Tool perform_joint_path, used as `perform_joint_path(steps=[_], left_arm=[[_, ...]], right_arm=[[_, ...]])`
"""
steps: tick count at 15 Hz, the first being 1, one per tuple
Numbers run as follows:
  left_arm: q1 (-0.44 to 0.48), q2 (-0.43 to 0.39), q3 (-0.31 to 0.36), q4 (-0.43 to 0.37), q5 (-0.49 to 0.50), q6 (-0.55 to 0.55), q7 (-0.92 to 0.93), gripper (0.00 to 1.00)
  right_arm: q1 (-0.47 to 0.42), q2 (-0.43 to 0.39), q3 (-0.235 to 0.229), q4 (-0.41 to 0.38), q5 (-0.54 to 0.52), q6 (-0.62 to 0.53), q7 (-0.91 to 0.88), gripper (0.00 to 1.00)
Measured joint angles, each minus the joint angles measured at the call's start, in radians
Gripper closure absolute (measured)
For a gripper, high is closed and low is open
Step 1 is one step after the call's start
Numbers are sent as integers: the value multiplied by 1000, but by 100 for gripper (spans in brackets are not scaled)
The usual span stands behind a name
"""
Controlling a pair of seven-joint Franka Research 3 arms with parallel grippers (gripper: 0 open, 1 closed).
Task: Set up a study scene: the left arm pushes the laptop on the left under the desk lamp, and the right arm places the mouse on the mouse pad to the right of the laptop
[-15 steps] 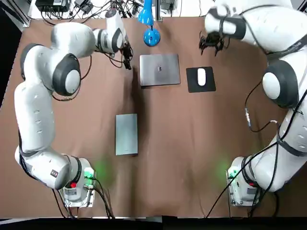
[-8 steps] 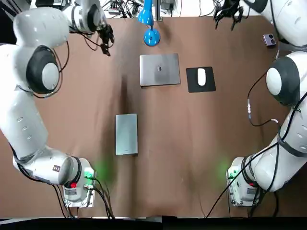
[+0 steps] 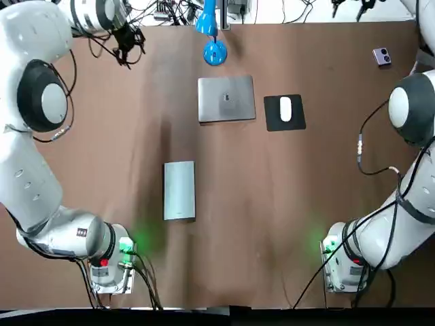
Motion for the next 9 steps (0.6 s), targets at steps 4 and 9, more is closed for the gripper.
perform_joint_path(steps=[4, 9], left_arm=[[20, -41, -5, 65, 0, -94, 237, 0], [15, -113, -8, 77, 3, -119, 425, 0]], right_arm=[[-80, -1, -1, 0, 38, 0, -62, 0], [-116, -5, -1, 9, 50, 0, -204, 0]])
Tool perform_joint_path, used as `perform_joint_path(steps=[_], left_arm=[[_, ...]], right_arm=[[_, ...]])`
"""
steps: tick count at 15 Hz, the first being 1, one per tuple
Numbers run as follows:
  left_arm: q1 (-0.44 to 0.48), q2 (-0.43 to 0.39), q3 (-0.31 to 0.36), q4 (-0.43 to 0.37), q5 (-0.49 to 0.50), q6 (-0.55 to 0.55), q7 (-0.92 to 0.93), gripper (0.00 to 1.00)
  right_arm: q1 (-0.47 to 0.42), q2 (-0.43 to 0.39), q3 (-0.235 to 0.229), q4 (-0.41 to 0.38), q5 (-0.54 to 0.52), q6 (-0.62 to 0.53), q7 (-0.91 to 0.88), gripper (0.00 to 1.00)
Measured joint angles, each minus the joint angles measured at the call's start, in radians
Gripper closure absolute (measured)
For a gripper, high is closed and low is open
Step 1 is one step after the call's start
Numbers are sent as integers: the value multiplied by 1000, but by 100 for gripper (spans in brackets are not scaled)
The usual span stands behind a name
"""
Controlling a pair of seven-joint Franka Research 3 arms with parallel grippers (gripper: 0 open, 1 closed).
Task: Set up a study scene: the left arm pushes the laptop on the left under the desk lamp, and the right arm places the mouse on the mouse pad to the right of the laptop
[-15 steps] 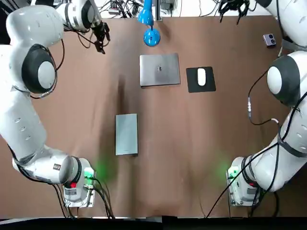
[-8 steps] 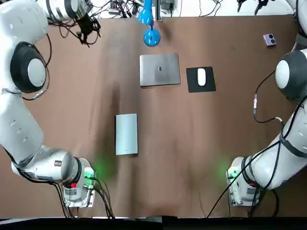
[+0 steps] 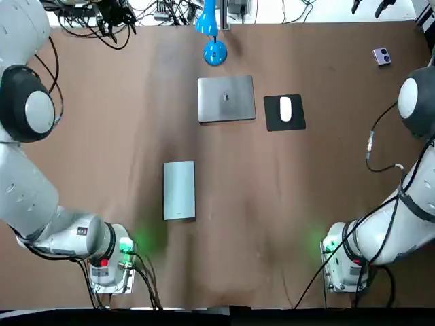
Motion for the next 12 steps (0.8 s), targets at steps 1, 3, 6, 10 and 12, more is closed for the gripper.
perform_joint_path(steps=[1, 3, 6, 10, 12], left_arm=[[1, -10, 1, 0, 13, 0, 31, 0], [2, -31, 1, 3, 45, 0, 82, 0], [8, -70, 1, 11, 59, -1, 115, 0], [45, -141, 2, 51, 59, -100, 165, 0], [61, -171, -6, 64, 59, -158, 165, 0]], right_arm=[[-1, 0, 0, 3, -1, 0, -8, 0], [-31, -4, 26, 11, -18, 3, -35, 0], [-185, -33, 220, 17, -107, 17, -56, 0], [-225, -75, 300, -19, -140, 34, -56, 0], [-228, -81, 300, -28, -140, 33, -56, 0]])
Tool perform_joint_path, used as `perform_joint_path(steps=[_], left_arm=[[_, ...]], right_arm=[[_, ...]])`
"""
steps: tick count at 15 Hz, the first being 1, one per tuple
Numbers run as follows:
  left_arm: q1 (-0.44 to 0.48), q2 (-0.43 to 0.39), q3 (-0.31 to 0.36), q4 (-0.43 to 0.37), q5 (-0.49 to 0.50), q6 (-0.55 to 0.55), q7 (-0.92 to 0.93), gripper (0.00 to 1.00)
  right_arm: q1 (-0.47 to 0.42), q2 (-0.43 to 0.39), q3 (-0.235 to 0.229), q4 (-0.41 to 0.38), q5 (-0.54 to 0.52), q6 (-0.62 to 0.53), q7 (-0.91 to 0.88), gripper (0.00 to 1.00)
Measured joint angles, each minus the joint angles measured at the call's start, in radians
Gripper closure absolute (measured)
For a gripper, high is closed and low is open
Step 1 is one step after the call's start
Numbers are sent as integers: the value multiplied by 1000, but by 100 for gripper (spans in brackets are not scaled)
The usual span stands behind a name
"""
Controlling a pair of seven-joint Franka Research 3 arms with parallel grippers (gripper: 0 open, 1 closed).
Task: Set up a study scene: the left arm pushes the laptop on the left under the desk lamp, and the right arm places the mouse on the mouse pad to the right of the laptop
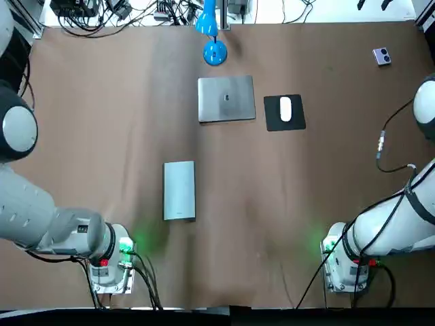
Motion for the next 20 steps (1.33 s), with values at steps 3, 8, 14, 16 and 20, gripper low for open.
perform_joint_path(steps=[3, 8, 14, 16, 20], left_arm=[[51, -45, -45, 13, 0, -84, -5, 0], [83, -102, -86, 73, 0, -217, -38, 0], [95, -101, -89, 92, 0, -261, -23, 0], [97, -101, -89, 92, 1, -263, -28, 0], [102, -101, -96, 99, 1, -260, -18, 0]], right_arm=[[-2, -6, 0, -2, 0, -14, 0, 0], [-3, -15, 3, -1, 0, -28, 1, 0], [-7, -34, 3, 3, -6, -78, 1, 0], [-8, -37, 3, 3, -8, -83, 1, 0], [-9, -37, 4, 3, -11, -84, 1, 0]])
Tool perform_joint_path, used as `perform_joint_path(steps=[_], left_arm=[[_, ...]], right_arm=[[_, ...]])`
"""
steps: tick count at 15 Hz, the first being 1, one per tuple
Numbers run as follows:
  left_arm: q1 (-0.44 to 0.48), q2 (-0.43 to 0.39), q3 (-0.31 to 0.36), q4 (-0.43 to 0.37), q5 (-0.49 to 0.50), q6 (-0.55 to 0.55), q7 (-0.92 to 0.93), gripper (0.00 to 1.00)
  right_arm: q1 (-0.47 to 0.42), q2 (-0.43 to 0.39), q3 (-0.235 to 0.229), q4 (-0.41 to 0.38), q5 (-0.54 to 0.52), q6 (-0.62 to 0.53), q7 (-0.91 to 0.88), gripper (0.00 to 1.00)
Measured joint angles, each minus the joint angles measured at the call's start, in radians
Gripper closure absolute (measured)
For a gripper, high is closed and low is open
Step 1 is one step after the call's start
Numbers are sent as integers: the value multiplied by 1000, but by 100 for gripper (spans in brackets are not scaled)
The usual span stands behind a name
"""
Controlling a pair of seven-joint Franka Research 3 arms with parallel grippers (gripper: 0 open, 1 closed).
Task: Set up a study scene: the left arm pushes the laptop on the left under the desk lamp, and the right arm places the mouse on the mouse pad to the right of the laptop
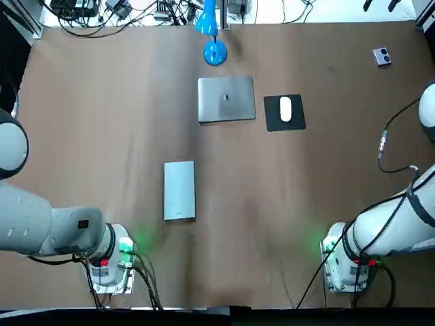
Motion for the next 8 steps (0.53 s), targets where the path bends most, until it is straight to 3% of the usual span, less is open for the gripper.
perform_joint_path(steps=[8], left_arm=[[8, 1, -1, 5, 9, 11, 75, 0]], right_arm=[[0, 0, 3, 0, 0, 0, 0, 0]])
